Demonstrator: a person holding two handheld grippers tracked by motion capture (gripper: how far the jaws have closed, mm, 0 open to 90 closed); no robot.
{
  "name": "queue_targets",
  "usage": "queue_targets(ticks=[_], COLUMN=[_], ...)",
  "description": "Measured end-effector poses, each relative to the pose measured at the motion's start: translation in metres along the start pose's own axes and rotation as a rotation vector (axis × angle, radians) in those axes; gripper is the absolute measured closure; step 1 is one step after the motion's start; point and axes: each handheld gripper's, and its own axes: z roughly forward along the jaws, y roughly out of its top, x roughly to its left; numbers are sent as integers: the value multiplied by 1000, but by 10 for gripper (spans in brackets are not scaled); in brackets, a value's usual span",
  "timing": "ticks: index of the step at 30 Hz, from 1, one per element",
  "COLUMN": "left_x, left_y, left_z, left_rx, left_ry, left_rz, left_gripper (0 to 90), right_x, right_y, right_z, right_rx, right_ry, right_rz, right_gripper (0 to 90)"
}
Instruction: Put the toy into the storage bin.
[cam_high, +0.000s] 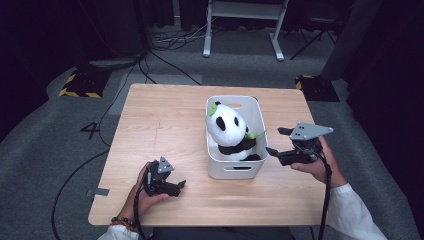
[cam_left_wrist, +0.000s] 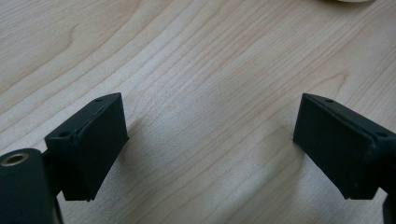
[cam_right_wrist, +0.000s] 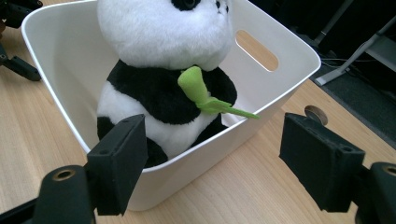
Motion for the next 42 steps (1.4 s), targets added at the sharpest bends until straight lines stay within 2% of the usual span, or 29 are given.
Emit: queue_targets(ticks=[12,19,30,36,42], left_x=[0,0,0,0,0], left_y=[0,0,0,0,0], left_z=[0,0,0,0,0], left_rx=[-1,-1,-1,-1,-1], left_ry=[0,0,0,0,0], left_rz=[0,0,0,0,0], left_gripper=[99,99,99,99,99], right_x=[-4,-4,-3,-4,-5], right_y=[-13,-21,-35,-42,-52], right_z=[-8,-9,-5,-3,1], right_rx=[-14,-10,24,37,70], right_ry=[-11,2,-8,-7,-26], right_rz=[24,35,29,41,48], right_gripper=[236,231,229,230,230])
